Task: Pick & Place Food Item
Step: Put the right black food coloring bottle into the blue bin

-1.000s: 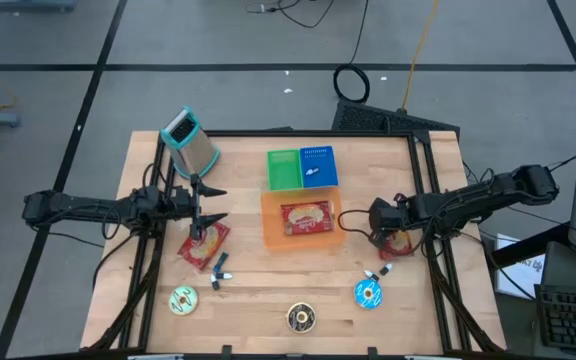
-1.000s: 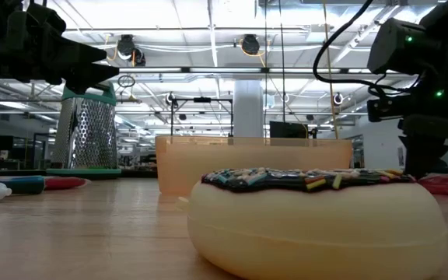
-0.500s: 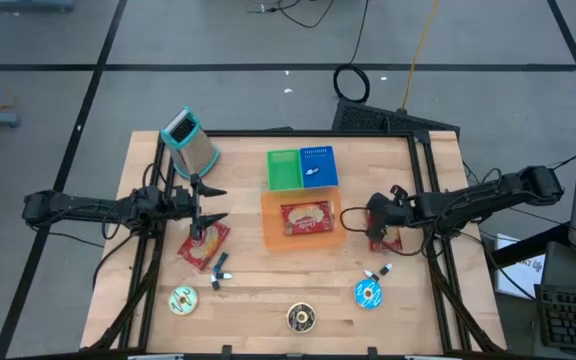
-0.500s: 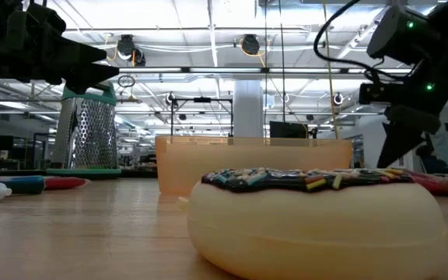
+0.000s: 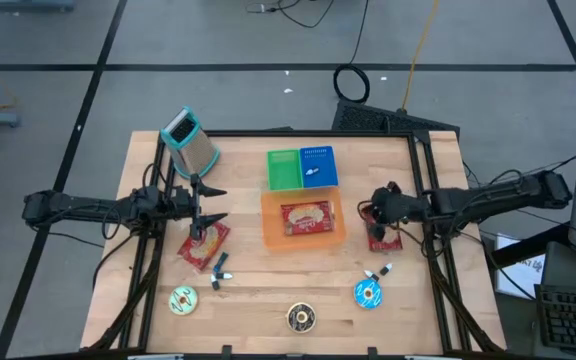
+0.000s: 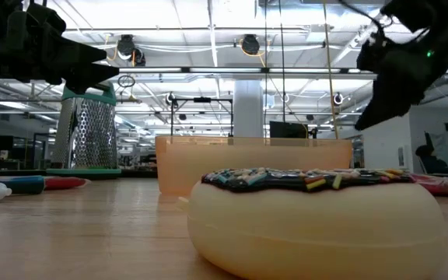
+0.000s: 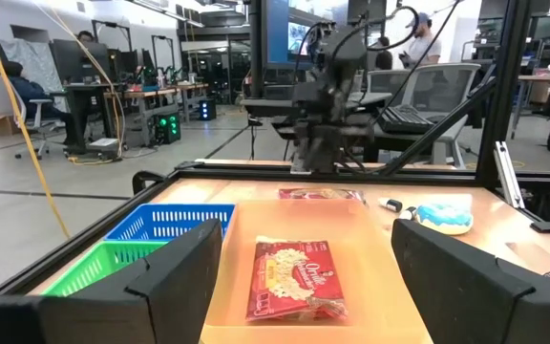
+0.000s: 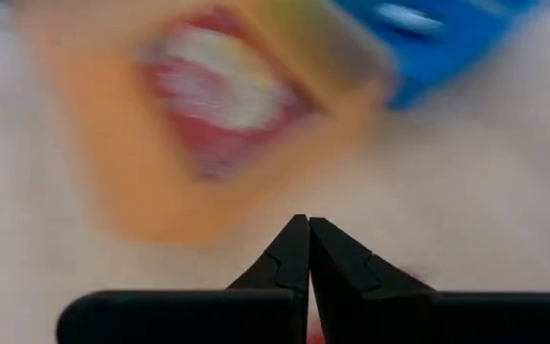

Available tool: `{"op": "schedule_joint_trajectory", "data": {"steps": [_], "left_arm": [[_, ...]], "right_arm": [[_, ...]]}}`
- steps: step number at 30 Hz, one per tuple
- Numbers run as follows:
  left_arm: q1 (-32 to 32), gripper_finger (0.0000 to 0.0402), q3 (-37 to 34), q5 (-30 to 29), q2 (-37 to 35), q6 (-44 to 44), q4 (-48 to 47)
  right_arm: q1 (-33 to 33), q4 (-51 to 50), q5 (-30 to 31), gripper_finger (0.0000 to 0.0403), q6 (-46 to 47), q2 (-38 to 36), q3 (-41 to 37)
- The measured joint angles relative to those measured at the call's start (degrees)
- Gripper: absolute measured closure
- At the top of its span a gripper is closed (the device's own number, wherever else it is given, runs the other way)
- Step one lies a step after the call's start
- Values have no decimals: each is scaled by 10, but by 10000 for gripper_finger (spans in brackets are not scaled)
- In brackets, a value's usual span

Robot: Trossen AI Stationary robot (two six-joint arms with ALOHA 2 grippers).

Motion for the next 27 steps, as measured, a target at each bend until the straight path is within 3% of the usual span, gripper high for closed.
{"op": "schedule_joint_trajectory", "data": {"steps": [4, 8, 14, 21, 24, 27], "left_arm": [[0, 96, 0, 0, 0, 0, 0], [0, 96, 0, 0, 0, 0, 0], [0, 96, 0, 0, 0, 0, 0], [0, 96, 0, 0, 0, 0, 0], [0, 96, 0, 0, 0, 0, 0], [0, 96, 0, 0, 0, 0, 0]], "right_arm": [[17, 122, -133, 397, -32, -19, 0], [55, 315, -258, 398, -69, -22, 0], [141, 603, -373, 361, -116, 16, 1], [265, 762, -380, 213, -238, 101, 3], [307, 726, -348, 155, -270, 129, 23], [328, 579, -249, 125, -257, 135, 54]]}}
